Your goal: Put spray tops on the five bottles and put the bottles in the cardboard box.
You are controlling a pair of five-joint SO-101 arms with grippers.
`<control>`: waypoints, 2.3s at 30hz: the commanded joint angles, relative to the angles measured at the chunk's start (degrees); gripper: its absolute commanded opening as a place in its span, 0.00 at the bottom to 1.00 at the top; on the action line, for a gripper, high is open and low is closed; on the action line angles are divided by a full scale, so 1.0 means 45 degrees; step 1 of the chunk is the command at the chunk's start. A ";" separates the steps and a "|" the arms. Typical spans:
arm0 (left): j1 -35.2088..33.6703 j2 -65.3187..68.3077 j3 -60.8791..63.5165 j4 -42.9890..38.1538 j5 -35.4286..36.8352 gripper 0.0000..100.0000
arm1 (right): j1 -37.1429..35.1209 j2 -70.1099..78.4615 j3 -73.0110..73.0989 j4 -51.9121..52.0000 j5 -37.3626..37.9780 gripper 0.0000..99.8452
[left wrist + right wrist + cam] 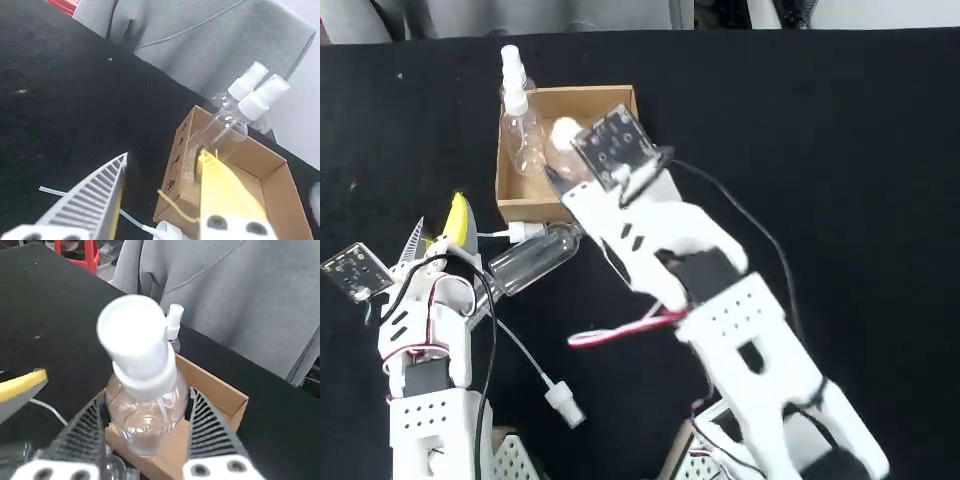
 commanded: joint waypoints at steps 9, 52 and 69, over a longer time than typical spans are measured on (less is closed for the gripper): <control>-0.0107 -0.0176 0.0322 0.0078 0.0098 0.21 | -0.0996 0.3116 -0.1866 -0.2598 -0.0391 0.01; -0.0088 -0.0156 0.0322 0.0098 0.0098 0.21 | -0.1016 1.1458 -0.5871 -0.3829 -0.1348 0.07; -0.0088 -0.0156 0.0322 0.0098 0.0098 0.21 | -0.1055 1.1419 -0.5929 -0.3263 -0.1348 0.30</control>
